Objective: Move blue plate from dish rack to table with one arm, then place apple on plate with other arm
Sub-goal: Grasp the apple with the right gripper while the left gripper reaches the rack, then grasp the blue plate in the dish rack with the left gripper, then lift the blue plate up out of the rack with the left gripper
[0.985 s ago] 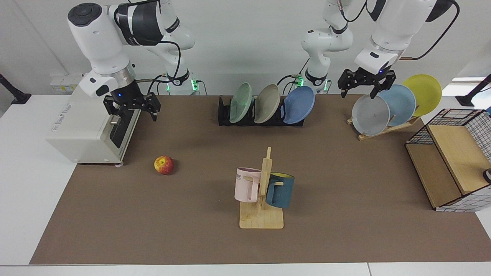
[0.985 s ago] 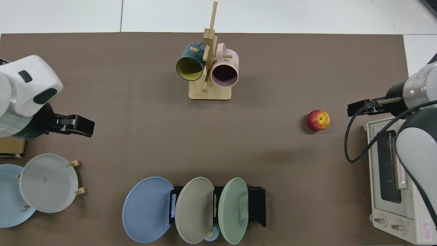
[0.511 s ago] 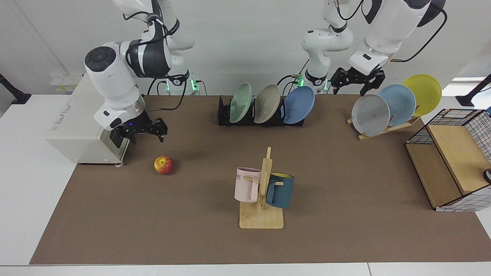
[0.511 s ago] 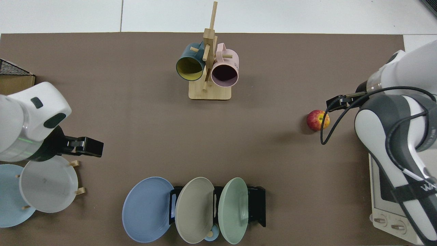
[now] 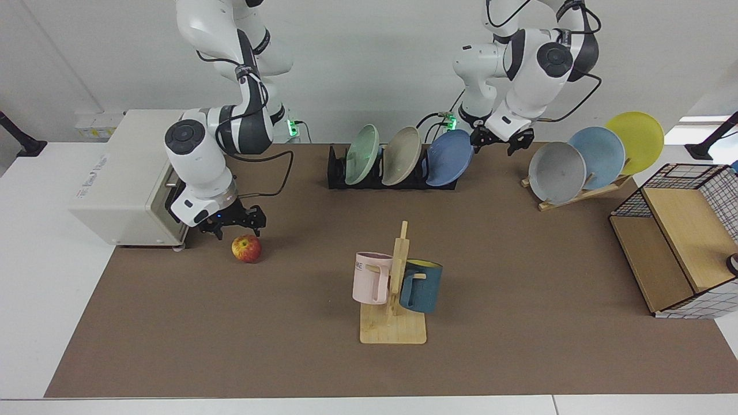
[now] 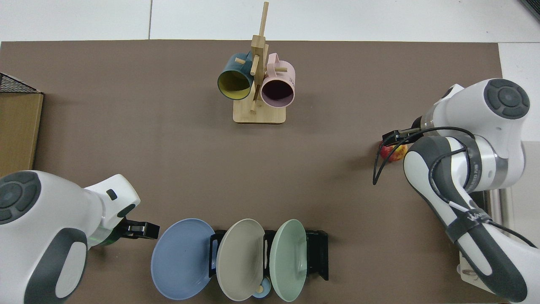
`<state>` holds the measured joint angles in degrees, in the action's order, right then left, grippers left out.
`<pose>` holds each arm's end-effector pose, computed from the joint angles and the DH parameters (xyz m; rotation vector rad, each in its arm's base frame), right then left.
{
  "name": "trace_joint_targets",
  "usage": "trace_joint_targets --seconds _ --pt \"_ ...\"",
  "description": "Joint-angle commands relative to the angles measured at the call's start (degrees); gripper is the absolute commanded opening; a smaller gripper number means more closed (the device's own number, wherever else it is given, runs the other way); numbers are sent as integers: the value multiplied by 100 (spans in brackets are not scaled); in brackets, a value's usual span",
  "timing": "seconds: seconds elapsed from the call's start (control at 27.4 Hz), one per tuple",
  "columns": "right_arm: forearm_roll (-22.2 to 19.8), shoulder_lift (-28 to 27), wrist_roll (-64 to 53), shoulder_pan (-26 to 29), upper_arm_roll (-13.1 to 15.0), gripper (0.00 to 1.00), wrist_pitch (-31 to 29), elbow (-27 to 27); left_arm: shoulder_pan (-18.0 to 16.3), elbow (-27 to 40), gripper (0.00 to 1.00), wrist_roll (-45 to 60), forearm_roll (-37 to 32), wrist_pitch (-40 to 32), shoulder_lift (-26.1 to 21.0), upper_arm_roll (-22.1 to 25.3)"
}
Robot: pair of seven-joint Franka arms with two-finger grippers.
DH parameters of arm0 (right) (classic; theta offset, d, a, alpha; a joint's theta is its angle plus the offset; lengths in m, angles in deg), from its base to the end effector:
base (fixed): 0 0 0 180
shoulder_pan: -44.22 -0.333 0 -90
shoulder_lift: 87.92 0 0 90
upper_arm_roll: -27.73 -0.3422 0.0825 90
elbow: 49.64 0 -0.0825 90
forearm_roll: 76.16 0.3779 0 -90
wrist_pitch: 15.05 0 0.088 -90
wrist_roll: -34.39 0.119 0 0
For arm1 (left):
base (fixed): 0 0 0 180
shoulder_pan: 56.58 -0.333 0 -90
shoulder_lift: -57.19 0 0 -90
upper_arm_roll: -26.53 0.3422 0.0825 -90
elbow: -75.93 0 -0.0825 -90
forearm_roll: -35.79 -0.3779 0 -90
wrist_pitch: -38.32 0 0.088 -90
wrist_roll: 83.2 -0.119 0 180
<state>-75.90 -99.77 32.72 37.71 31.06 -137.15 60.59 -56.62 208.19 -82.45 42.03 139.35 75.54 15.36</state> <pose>0.6020 0.0353 0.4014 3.1308 0.1308 0.0013 0.3993 -0.0940 0.4677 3.0935 -0.2033 -0.3615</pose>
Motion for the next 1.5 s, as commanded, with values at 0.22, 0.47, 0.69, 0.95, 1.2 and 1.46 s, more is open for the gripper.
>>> trace_joint_targets --seconds 0.22,0.47,0.69,0.95,1.2,1.46 --pt "0 -493 106 62 1 100 -657 165 329 731 99 -189 378 444 195 -95" --pt "9 -827 114 88 1 100 -1000 165 364 723 21 -180 378 198 204 -139" --pt "9 -863 114 80 1 100 -992 174 382 688 2 -92 378 84 221 -350" --pt "0 -845 97 62 1 100 -939 227 382 609 0 153 378 -153 221 -473" --pt "0 -828 97 44 1 53 -930 306 329 29 0 645 -7 -899 221 -491" --pt "0 -819 378 -26 10 4 -834 271 303 -726 0 822 -457 -1437 221 -421"
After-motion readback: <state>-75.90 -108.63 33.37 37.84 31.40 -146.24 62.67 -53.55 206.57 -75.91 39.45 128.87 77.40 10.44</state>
